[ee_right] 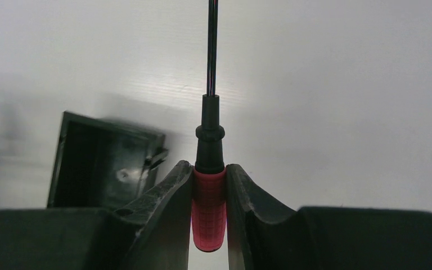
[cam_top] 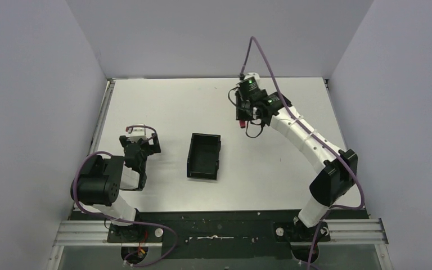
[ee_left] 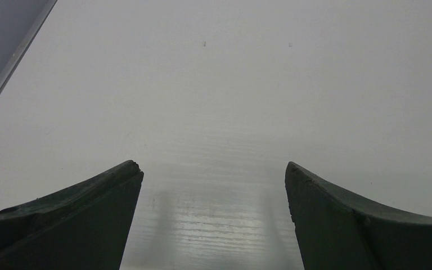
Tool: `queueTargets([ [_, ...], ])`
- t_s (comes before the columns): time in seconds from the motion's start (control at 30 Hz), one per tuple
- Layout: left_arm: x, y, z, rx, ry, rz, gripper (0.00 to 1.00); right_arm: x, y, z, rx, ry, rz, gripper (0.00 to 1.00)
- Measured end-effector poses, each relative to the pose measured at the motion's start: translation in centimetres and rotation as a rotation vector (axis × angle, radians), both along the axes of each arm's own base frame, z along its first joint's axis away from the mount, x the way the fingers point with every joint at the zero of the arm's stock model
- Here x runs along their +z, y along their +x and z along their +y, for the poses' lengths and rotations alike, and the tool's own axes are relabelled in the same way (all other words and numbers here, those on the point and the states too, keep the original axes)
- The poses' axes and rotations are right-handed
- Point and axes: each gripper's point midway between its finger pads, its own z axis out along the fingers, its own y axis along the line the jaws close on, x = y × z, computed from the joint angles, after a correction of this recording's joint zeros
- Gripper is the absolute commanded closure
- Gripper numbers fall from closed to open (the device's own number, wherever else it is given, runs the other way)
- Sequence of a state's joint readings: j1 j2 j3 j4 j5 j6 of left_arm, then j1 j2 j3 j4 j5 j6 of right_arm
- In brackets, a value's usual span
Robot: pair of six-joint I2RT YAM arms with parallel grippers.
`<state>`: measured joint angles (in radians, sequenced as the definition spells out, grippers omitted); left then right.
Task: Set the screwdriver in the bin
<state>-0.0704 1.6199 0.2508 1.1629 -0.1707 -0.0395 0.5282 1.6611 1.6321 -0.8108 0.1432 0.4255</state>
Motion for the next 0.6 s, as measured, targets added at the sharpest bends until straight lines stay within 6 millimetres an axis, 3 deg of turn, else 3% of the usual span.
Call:
queueTargets([
  [0.13,0.0,0.0,0.0,0.000,0.000,0.000,0.03,1.0,-3.4,6.4,0.122,0.021,-0.003,1.00],
  [0.3,0.0,0.0,0.0,0.000,0.000,0.000,0.03,0.9,-7.0,12.2,0.211,0.025,-0.016,1.00],
  [0.4,0.0,0.0,0.0,0.000,0.000,0.000,0.03,-0.3,-8.9,14.1,0.231,0.020,-0.014,1.00],
  [0.6,0.0,0.0,0.0,0.000,0.000,0.000,0.03,-5.6,-12.6,15.8,0.278,-0.035,0.044,1.00],
])
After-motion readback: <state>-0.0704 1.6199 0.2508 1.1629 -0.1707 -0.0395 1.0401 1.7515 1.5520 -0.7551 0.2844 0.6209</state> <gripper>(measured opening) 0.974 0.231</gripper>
